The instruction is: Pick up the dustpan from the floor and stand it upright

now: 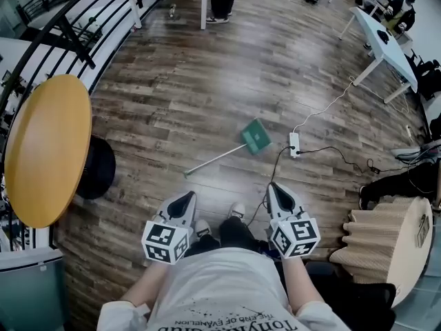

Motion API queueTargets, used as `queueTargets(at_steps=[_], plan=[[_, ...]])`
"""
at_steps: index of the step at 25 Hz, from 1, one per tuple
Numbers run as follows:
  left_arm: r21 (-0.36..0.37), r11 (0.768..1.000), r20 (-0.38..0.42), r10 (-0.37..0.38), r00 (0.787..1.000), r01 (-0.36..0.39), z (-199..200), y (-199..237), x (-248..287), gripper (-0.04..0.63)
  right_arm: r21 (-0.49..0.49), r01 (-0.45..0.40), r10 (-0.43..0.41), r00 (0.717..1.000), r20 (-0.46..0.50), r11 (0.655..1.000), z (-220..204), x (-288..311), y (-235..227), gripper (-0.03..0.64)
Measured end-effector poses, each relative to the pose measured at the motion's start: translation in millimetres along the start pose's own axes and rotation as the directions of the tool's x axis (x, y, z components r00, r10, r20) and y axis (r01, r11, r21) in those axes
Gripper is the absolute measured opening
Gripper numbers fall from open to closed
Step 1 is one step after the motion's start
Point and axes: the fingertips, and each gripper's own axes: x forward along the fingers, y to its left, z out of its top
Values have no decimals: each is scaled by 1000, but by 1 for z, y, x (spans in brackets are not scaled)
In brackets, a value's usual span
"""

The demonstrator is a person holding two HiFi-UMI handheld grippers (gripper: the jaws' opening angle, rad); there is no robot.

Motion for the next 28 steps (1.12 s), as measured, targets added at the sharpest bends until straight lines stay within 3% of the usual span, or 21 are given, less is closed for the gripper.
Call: queueTargets(at_steps=[11,21,28], plan=[[-24,999,-14,30,999,-30,29,7,63,25,36,-33,33,999,-24,999,11,54,-53,26],[-40,997,32,68,997,-66,93,-3,162,25,-33,-75,75,997,5,997,61,113,-146,26],[-39,995,40,92,995,-90,106,-6,185,25,-5,-108,108,994,-35,994,56,134,-178,26]])
